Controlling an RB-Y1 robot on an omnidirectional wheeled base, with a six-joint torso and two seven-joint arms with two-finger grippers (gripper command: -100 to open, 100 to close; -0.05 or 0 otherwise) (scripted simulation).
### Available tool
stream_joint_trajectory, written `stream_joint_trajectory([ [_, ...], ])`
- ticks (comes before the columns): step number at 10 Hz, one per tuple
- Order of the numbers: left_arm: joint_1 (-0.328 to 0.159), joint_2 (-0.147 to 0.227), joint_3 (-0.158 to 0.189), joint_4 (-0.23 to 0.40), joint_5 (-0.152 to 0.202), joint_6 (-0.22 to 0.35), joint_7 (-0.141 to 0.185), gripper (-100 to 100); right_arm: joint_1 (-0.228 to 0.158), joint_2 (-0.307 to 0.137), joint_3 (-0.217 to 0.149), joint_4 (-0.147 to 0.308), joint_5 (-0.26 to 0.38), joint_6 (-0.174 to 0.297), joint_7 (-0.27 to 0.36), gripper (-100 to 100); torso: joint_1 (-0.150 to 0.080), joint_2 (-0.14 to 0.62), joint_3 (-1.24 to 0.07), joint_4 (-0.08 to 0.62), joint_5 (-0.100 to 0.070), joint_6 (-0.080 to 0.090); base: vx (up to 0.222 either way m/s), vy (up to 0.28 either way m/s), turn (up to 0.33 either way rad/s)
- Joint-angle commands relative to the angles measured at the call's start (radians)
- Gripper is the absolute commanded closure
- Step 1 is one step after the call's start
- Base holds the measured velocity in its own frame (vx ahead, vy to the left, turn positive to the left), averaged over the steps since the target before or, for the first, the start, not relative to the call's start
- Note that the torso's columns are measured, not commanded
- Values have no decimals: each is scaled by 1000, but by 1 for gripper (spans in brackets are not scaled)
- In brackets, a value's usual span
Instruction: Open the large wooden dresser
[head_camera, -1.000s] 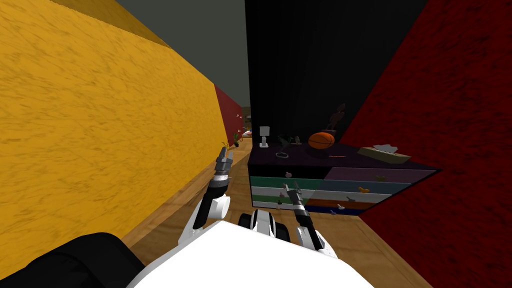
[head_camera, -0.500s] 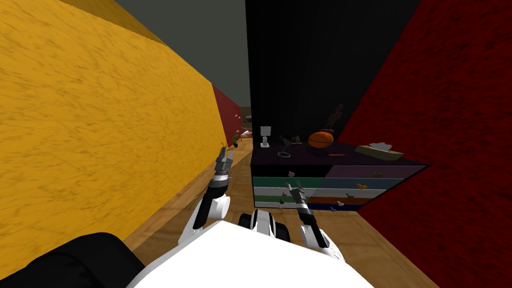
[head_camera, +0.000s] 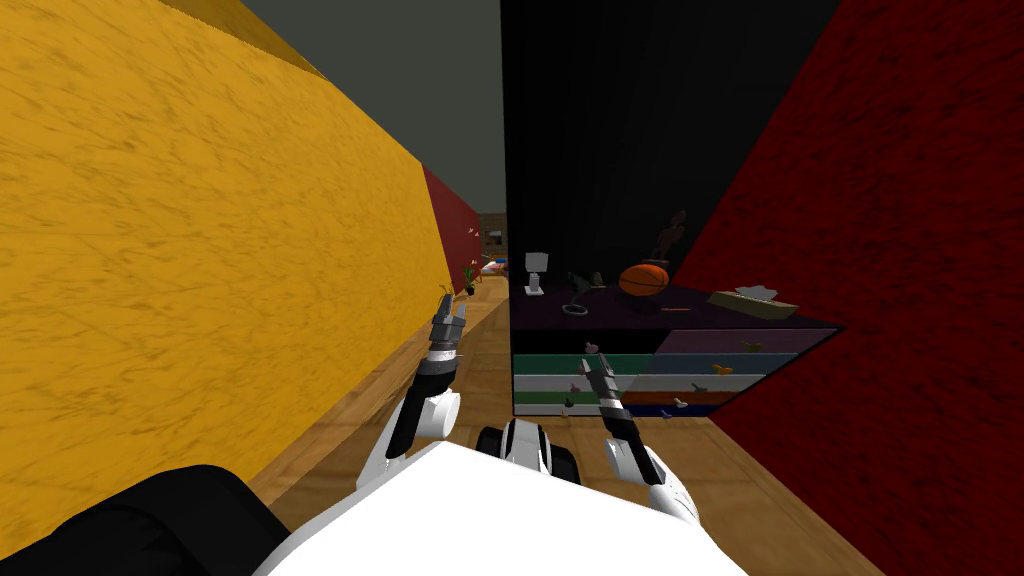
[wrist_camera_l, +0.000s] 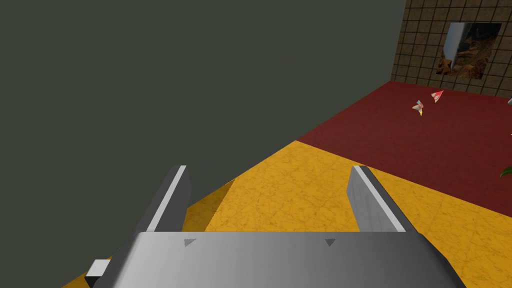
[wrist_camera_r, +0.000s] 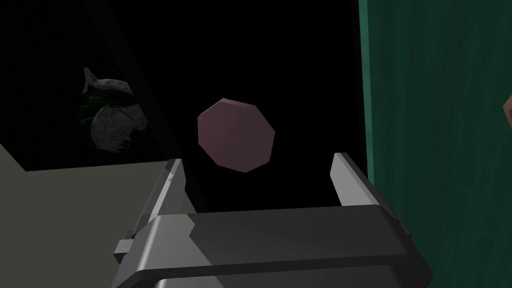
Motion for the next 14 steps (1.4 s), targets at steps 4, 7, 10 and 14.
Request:
stream_joint_trajectory([
  [4,0,0,0,0,0,0,0,0,-5,-14,-2,-10,-4,-15,152,-100,5,1,0,0,1,0,-1,5,-4],
  [7,0,0,0,0,0,0,0,0,-4,-14,-2,-12,-4,-15,168,-100,4,1,0,0,1,0,0,5,-2],
  [10,0,0,0,0,0,0,0,0,-32,-37,-14,-17,-3,18,152,-100,6,-1,-1,0,2,0,21,32,-8],
  [14,0,0,0,0,0,0,0,0,-20,-47,-8,-32,1,20,137,100,6,11,6,6,5,3,-75,4,-11],
])
